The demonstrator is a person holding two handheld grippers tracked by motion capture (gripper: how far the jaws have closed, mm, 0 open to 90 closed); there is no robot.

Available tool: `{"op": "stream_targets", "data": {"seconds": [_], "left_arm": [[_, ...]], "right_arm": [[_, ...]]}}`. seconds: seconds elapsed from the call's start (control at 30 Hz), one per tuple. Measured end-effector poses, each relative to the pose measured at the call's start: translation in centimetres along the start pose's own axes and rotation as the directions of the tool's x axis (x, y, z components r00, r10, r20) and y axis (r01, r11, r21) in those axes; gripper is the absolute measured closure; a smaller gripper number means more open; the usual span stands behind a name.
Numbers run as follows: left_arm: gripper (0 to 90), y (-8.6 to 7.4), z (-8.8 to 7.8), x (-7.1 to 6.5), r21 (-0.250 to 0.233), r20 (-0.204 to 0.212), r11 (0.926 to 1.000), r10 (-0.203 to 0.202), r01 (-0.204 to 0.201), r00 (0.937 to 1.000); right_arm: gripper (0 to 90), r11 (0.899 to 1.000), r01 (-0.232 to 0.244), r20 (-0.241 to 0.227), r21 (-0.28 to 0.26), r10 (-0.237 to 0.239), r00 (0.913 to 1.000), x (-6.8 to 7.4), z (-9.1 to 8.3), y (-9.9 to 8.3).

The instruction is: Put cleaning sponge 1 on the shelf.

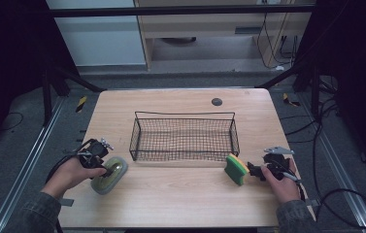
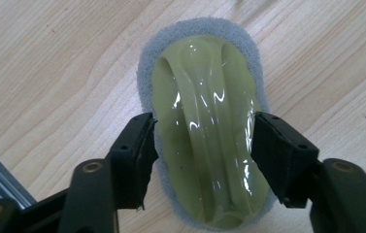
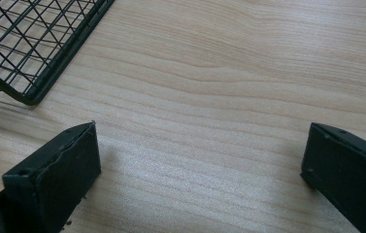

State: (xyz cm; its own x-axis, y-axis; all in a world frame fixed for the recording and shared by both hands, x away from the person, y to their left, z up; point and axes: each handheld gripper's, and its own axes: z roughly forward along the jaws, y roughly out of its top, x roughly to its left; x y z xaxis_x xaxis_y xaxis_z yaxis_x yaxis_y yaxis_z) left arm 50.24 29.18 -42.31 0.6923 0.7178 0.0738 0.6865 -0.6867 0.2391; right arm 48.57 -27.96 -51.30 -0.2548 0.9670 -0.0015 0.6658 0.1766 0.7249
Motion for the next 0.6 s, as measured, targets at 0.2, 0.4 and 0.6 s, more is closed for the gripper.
{"op": "stream_targets", "data": {"seconds": [0.2, 0.4, 0.6], "left_arm": [[45.4, 0.1, 0.3, 0.2, -0.001, 0.007, 0.9999, -0.014, 0.014, 0.9999], [48.8, 0.2, 0.7, 0.4, 0.011, 0.015, 0.9998, -0.016, 0.016, 0.9998], [52.5, 0.4, 1.2, 0.4, 0.02, 0.022, 0.9996, -0.021, 0.021, 0.9995]], "right_arm": [[0.7, 1.0, -0.002, -0.001, -0.001, 0.002, 1.0, 0.0, 0.0, 0.0], [0.6, 1.0, -0.001, -0.001, 0.0, 0.001, 1.0, 0.0, 0.0, 0.0], [0.6, 1.0, -0.001, -0.001, 0.001, 0.001, 1.0, 0.0, 0.0, 0.0]]}}
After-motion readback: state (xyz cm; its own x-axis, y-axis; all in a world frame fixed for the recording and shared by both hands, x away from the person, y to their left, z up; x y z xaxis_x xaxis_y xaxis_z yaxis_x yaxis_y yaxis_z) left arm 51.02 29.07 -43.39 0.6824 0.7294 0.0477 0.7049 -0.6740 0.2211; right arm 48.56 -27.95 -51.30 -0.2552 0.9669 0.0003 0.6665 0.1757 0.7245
